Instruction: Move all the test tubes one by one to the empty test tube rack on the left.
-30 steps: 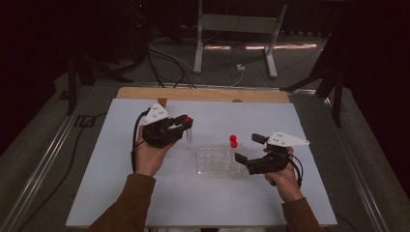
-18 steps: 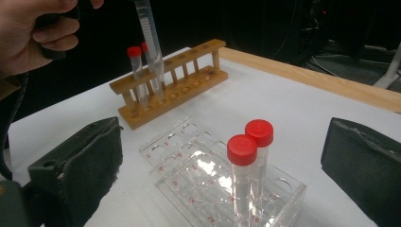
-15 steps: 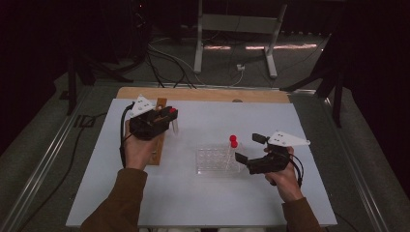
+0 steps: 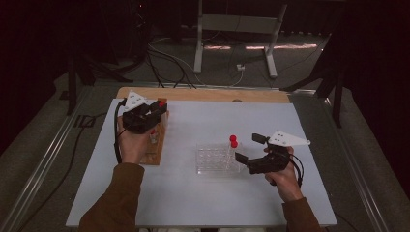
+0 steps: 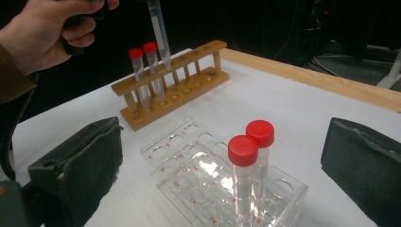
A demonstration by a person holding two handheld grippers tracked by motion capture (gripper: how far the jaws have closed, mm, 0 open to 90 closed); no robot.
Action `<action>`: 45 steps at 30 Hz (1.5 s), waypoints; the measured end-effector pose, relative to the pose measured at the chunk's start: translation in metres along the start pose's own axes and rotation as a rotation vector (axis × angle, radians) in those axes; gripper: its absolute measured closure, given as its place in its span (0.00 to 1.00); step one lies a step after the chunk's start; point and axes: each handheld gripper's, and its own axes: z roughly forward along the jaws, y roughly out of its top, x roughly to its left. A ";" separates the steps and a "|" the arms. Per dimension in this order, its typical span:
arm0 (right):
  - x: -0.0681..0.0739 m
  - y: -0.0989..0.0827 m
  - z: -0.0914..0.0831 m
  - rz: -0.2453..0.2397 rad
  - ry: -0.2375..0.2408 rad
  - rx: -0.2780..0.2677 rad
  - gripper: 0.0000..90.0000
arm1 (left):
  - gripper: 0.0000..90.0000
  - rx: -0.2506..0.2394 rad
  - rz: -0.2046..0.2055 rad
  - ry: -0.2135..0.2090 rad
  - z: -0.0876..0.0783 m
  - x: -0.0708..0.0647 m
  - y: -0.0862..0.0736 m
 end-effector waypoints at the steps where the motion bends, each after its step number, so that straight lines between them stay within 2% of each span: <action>1: 0.000 0.000 0.000 0.001 0.000 -0.001 0.00 | 0.79 0.003 -0.001 0.008 0.001 0.001 0.000; 8: 0.000 -0.001 0.002 0.003 0.003 0.005 0.00 | 0.79 0.004 -0.015 0.063 0.005 0.008 -0.002; 12: 0.000 -0.002 0.002 0.003 0.003 0.004 0.00 | 0.79 -0.002 -0.014 0.108 0.004 0.010 -0.002; 16: 0.000 -0.002 0.001 0.005 0.003 0.004 0.00 | 0.79 -0.001 -0.015 0.132 0.002 0.013 -0.002; 29: 0.000 -0.002 0.001 0.004 0.006 0.003 0.00 | 0.79 0.067 -0.029 0.142 0.011 0.018 -0.013; 37: 0.000 -0.002 0.002 0.003 0.005 0.005 0.00 | 0.78 0.085 -0.065 0.138 0.014 0.023 -0.023; 45: 0.000 -0.002 0.001 0.004 0.005 0.004 0.00 | 0.78 0.119 -0.085 0.125 0.019 0.025 -0.029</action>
